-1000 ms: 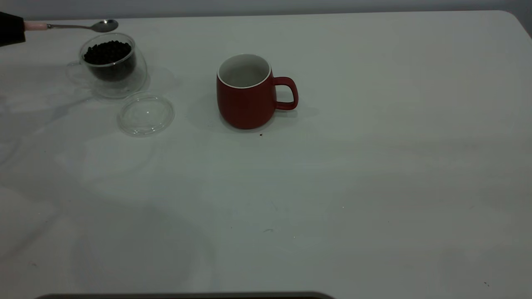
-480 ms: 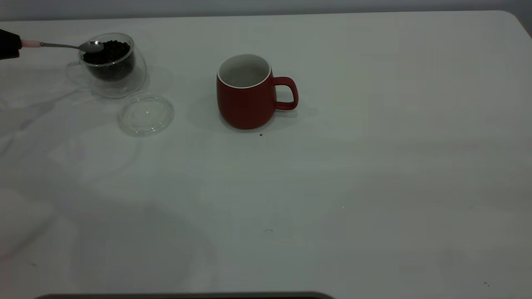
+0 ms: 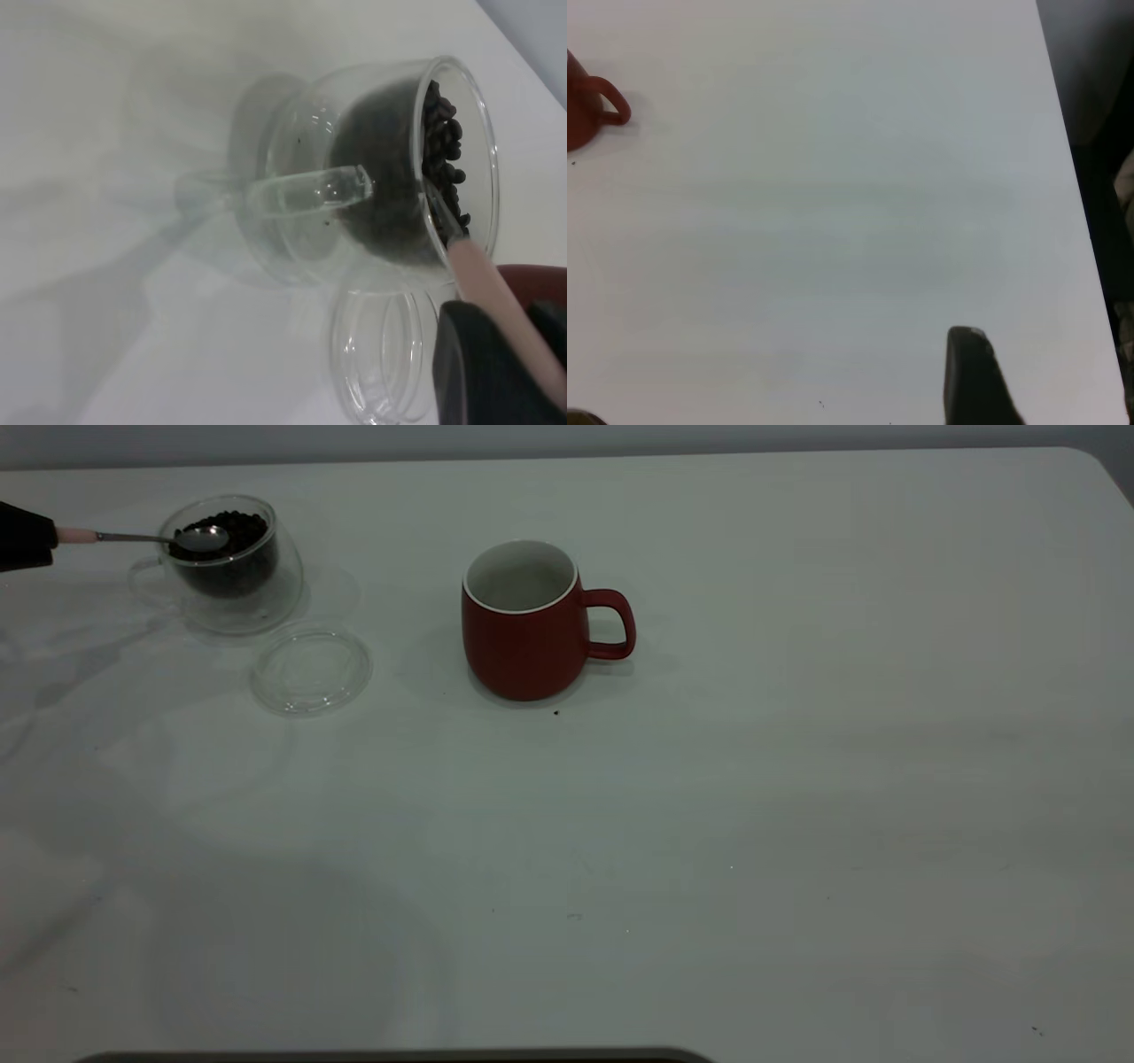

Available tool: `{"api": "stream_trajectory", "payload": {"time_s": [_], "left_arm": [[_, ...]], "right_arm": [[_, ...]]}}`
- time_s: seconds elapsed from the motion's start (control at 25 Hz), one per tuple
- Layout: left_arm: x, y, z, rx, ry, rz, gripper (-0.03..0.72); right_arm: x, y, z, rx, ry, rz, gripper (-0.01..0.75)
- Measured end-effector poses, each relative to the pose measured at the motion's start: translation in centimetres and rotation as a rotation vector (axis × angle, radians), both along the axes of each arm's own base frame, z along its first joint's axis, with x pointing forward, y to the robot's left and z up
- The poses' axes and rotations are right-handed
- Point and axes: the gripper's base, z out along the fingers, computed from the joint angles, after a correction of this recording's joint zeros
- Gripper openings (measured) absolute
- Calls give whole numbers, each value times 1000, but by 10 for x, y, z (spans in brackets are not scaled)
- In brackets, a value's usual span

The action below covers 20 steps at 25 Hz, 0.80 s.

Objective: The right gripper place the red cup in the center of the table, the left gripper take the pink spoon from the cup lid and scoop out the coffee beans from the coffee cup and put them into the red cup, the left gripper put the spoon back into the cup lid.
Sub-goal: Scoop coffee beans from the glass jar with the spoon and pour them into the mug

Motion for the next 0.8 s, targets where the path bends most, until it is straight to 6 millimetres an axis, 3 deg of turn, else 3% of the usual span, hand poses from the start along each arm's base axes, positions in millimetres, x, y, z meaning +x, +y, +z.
{"api": "stream_trajectory", "payload": {"time_s": [0.24, 0.6, 0.8], "left_arm": [[1, -4, 0, -6, -2, -14, 127], [7, -30, -2, 17, 11, -110, 127], [7, -29, -2, 15, 32, -88, 127]], "right_arm": [[0, 0, 0, 0, 1, 0, 436], [0, 0, 0, 0, 1, 0, 436], [0, 0, 0, 0, 1, 0, 436]]}}
